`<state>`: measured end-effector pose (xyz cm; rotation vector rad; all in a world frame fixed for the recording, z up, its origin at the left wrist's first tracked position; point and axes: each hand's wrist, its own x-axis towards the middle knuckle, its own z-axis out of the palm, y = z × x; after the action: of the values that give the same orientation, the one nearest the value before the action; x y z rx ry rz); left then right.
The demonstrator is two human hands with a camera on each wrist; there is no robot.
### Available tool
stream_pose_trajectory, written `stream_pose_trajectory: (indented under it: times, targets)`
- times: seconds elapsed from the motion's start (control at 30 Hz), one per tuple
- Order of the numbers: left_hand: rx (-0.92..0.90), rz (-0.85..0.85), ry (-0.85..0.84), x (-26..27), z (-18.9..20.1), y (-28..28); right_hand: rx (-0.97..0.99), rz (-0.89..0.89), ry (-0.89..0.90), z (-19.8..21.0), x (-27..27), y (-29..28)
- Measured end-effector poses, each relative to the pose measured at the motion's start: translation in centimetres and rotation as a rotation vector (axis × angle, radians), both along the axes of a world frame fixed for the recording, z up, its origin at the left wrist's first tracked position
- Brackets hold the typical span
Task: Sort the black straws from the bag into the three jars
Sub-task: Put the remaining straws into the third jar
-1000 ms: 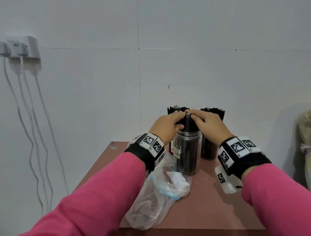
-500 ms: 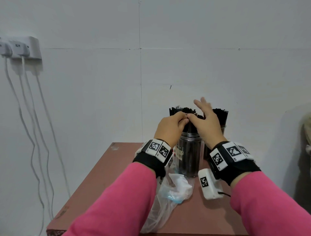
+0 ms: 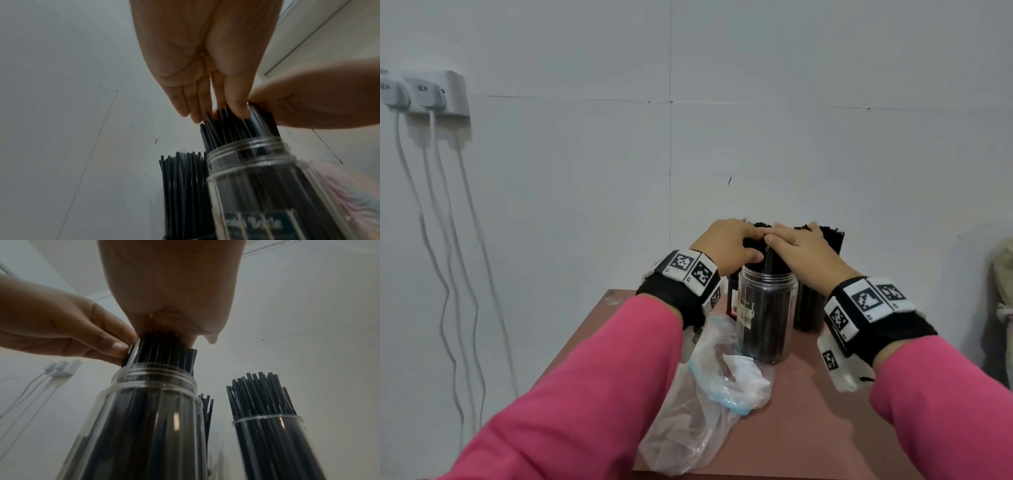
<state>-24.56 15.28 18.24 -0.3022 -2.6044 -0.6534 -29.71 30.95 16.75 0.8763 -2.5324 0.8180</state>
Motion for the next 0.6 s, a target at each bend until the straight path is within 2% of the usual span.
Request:
stream_pose_trajectory:
  times: [0.1,0.23,0.4,0.6]
  targets:
    - [-0.023,0.002,0.013,0.0,-0.9,0.7,0.076,-0.075,0.067,-0.3,0.8,0.0]
    - [0.029,0.005,0.064,-0.2,-2.7,1.0,0.112,-0.046,0.131,-0.6,1.4,0.1]
    - [0.048,0.007,0.058,0.0,-2.6,0.7,-0.002,-0.050,-0.055,0.8,0.7,0.4]
    - [0.070,-0.040,-0.031,0.9,-1.6,0.8,0.011,-0.105,0.037,-0.1,0.5,0.2]
